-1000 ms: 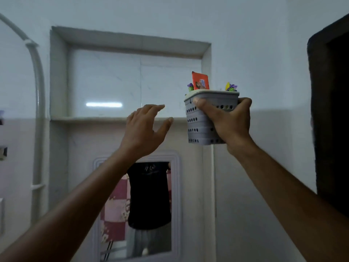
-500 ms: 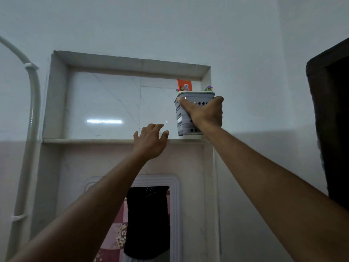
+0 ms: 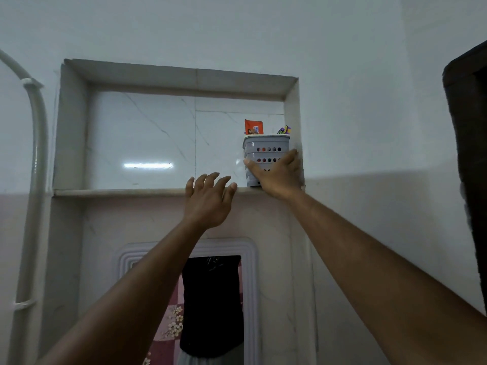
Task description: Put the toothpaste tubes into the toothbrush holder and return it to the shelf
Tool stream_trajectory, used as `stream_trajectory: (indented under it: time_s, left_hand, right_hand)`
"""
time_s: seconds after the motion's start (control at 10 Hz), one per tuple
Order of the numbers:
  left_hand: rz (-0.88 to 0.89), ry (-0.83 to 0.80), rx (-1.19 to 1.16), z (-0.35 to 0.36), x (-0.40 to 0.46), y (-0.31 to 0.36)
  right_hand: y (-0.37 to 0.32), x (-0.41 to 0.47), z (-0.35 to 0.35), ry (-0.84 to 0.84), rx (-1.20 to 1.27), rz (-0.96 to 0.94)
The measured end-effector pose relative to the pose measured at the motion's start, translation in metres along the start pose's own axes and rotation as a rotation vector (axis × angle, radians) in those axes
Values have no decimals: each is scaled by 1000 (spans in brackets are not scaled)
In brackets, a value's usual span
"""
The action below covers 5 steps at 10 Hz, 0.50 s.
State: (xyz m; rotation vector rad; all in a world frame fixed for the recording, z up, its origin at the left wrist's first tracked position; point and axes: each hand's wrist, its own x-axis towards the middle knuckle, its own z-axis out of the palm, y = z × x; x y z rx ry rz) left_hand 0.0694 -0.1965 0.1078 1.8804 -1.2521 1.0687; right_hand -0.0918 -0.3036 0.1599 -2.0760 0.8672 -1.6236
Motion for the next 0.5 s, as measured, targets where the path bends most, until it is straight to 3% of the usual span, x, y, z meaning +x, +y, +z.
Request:
stream_trajectory:
  time_s: [0.3,0.5]
  left_hand:
    - [-17,-68,-31,-5,2,2]
    - [-54,-8,-276,-24,-19,10]
  right_hand:
    - [25,-16,0,16,-101,-110]
    - [43,-50,-7,298,94,-285]
